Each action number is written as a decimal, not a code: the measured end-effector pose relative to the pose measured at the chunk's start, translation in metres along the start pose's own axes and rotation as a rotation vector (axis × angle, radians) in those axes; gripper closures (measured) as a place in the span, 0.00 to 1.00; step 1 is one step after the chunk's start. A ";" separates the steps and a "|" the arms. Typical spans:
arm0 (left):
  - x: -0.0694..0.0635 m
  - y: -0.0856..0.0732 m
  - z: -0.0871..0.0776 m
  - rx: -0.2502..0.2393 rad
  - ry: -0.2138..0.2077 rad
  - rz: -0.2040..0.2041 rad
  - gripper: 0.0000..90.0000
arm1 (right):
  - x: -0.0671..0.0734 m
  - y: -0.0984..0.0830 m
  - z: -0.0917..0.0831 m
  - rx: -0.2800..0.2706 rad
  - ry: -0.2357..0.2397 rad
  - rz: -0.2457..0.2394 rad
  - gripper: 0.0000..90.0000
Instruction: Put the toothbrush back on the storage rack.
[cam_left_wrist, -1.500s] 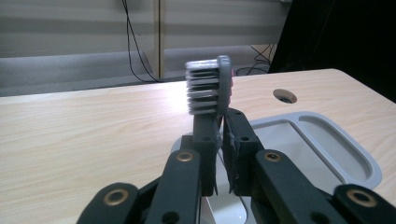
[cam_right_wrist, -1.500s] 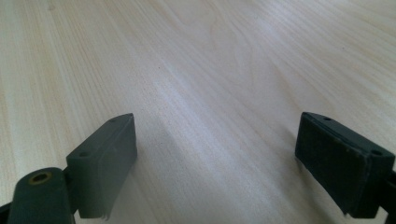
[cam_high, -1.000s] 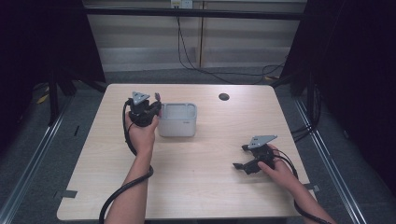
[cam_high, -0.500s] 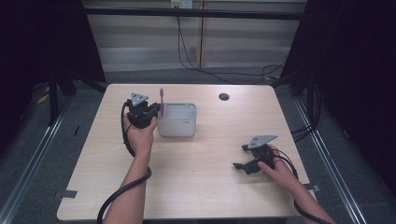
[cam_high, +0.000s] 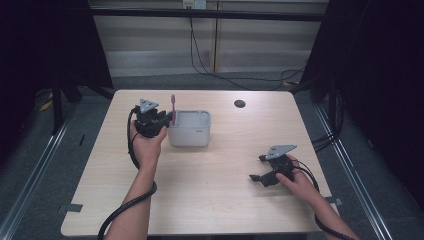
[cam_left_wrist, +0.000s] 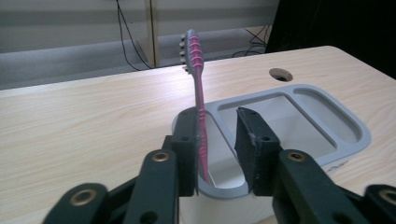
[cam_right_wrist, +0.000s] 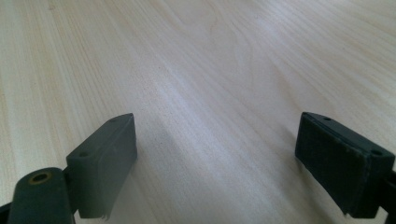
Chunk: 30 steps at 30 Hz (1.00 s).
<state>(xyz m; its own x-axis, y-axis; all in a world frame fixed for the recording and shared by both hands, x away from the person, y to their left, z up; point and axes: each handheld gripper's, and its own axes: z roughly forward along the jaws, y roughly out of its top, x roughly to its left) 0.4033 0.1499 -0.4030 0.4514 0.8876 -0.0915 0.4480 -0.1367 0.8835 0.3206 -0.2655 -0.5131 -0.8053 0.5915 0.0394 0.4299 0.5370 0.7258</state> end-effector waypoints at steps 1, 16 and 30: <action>0.000 0.000 0.000 -0.002 -0.003 -0.001 0.75 | 0.000 0.000 0.000 0.000 0.000 0.001 0.14; 0.005 0.003 -0.006 0.011 -0.034 -0.013 0.44 | 0.000 0.000 0.000 -0.001 0.000 -0.001 0.14; 0.010 0.000 -0.015 0.021 -0.068 0.001 0.33 | 0.000 0.000 0.000 0.001 -0.001 0.000 0.14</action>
<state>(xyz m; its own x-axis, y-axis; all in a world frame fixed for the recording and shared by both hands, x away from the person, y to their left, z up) 0.3968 0.1655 -0.3970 0.5034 0.8554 -0.1221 0.4632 -0.1478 0.8738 0.3205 -0.2653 -0.5130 -0.8050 0.5921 0.0383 0.4300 0.5378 0.7251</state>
